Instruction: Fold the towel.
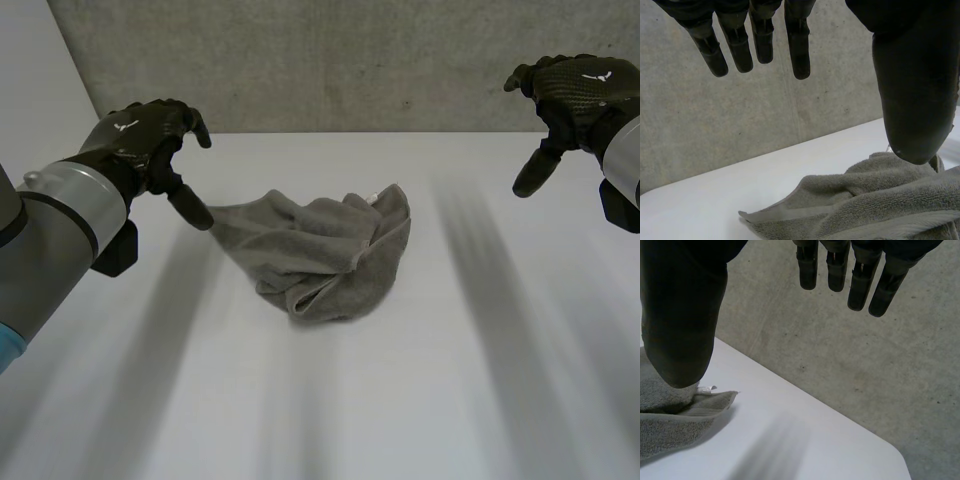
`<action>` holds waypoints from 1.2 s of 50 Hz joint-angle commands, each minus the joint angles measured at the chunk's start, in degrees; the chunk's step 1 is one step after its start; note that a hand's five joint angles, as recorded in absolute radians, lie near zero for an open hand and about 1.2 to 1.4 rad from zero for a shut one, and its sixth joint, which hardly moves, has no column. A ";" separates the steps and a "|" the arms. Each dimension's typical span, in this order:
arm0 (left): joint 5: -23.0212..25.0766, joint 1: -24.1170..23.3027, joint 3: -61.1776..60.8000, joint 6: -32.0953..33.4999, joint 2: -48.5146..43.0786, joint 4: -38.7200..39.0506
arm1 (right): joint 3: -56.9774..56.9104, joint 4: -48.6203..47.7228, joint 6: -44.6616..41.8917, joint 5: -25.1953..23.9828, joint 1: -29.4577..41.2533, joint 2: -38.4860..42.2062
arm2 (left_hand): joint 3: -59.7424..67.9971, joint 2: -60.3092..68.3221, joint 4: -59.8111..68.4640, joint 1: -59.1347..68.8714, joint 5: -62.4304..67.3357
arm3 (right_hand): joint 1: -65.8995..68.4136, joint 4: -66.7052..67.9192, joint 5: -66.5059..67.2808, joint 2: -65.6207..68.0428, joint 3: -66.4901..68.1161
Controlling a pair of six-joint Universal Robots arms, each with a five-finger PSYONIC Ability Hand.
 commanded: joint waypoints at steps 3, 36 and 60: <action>0.44 0.00 -0.70 0.32 -0.81 2.11 | -0.48 -0.56 -0.55 -1.23 -0.06 0.09 | -2.17 -2.10 -2.60 -1.67 -0.68 | -3.89 -3.82 -3.29 -4.53 -3.25; 22.86 -7.83 15.91 21.59 -41.33 19.51 | -25.88 -11.90 -19.45 -12.31 7.33 49.66 | 7.24 7.32 6.82 7.75 8.74 | 6.12 6.18 6.72 5.48 6.76; 12.13 0.17 4.94 20.97 -17.26 19.51 | -24.42 1.89 -18.48 -14.14 2.24 32.66 | 58.55 58.62 58.12 59.05 60.05 | 66.11 66.18 66.71 65.47 66.75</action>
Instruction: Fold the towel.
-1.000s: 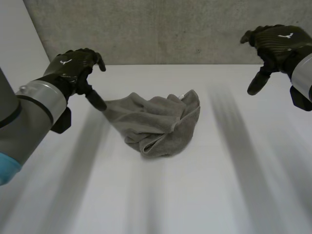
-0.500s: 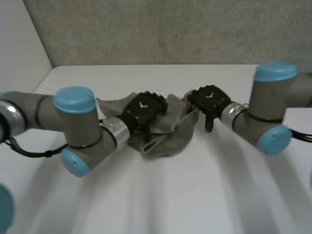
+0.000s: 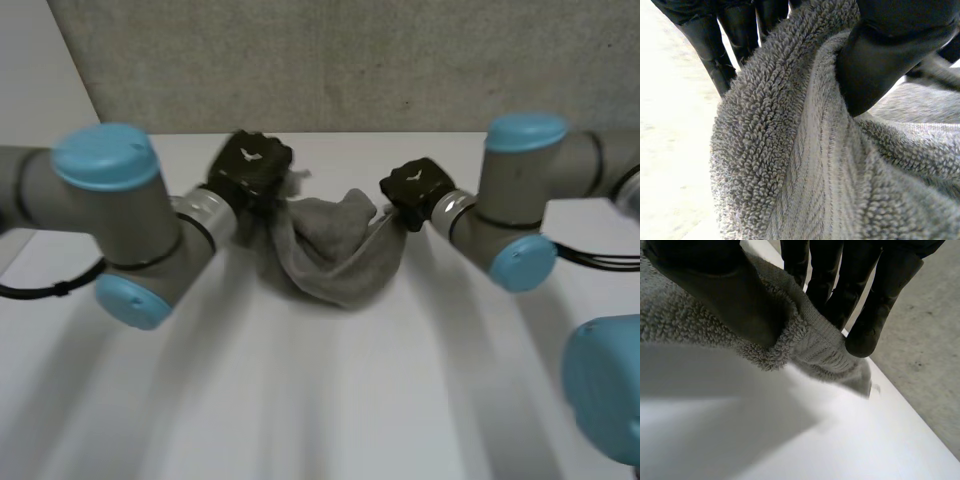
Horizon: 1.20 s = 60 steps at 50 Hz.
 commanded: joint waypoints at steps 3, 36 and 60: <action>-0.43 5.16 -12.04 -0.20 13.10 -0.09 | 18.03 2.77 0.33 -4.63 -6.42 -21.36 | 3.02 3.01 1.54 6.12 4.10 | 5.79 3.56 4.85 7.01 4.83; -1.74 10.89 22.60 -9.60 -2.42 0.17 | -35.13 7.47 -6.27 7.73 -6.16 -5.65 | 3.36 3.34 1.88 6.46 4.44 | 5.79 3.56 4.85 7.01 4.83; 1.49 15.28 -2.89 -26.12 2.85 26.01 | -2.74 11.01 -1.08 -2.61 -4.40 -12.83 | 2.85 2.84 1.37 5.95 3.93 | 5.79 3.56 4.85 7.01 4.83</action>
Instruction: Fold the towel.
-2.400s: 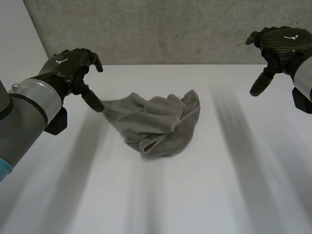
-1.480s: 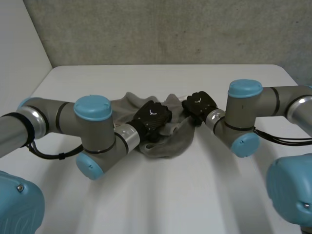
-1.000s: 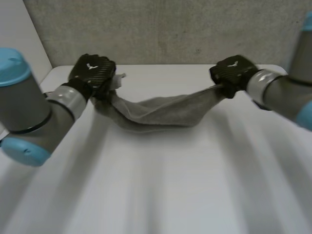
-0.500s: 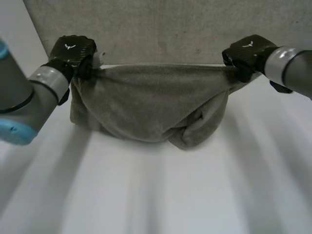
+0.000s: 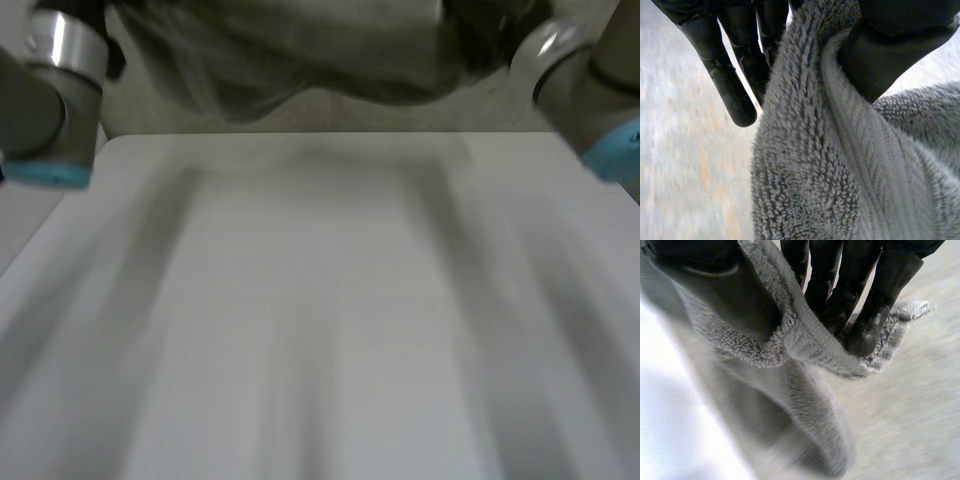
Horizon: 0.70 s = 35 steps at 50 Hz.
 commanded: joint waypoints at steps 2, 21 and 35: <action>5.19 3.00 -16.75 0.66 -2.07 2.33 | 15.65 8.73 -1.23 -2.15 -0.09 -0.52 | 2.23 2.29 1.01 5.79 3.18 | 5.73 3.30 3.93 5.72 3.65; 14.24 7.14 -45.59 8.64 8.46 1.72 | 56.52 0.59 2.29 -5.49 -2.38 -17.73 | -38.44 -38.38 -39.66 -34.88 -37.49 | -8.79 -11.23 -10.60 -8.81 -10.88; 14.78 11.27 -52.64 16.30 23.31 -1.87 | 64.46 -4.26 2.38 -5.23 -2.64 -21.52 | -57.64 -57.59 -58.87 -54.09 -56.69 | -64.27 -66.70 -66.07 -64.28 -66.35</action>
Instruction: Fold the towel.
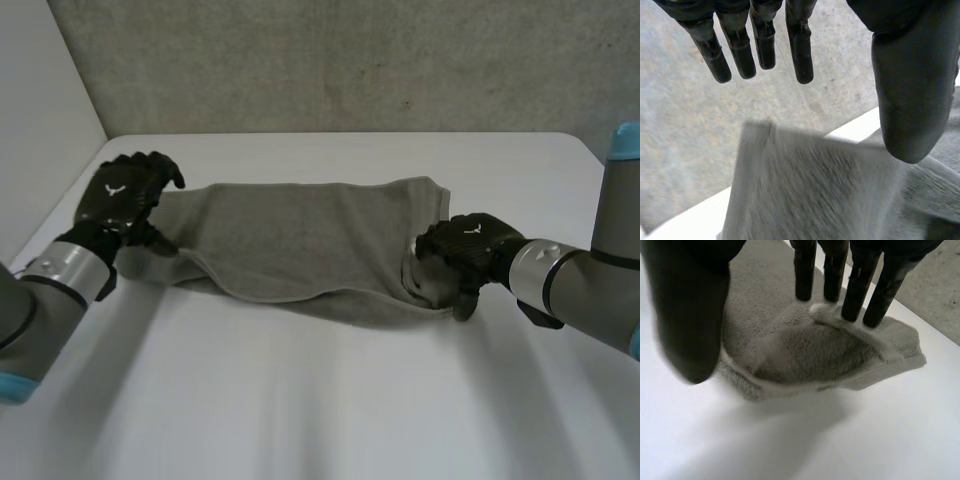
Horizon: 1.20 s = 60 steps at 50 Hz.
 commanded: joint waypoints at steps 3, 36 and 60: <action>0.07 1.73 0.20 1.14 9.18 -6.21 | 0.35 -0.27 0.15 0.25 -0.07 -1.63 | -5.56 -5.34 -5.88 -5.11 -3.82 | -9.87 -9.07 -7.32 -9.53 -8.78; -9.24 -4.24 -6.65 9.76 5.94 -30.41 | 20.39 -15.03 -12.06 3.94 -2.97 -11.04 | -3.55 -3.32 -3.87 -3.09 -1.80 | -9.87 -9.07 -7.32 -9.53 -8.78; -16.45 -8.55 2.13 9.93 -9.08 -23.01 | 21.01 -16.09 -12.24 3.59 -3.50 -10.95 | 1.17 1.39 0.84 1.62 2.91 | -9.87 -9.07 -7.32 -9.53 -8.78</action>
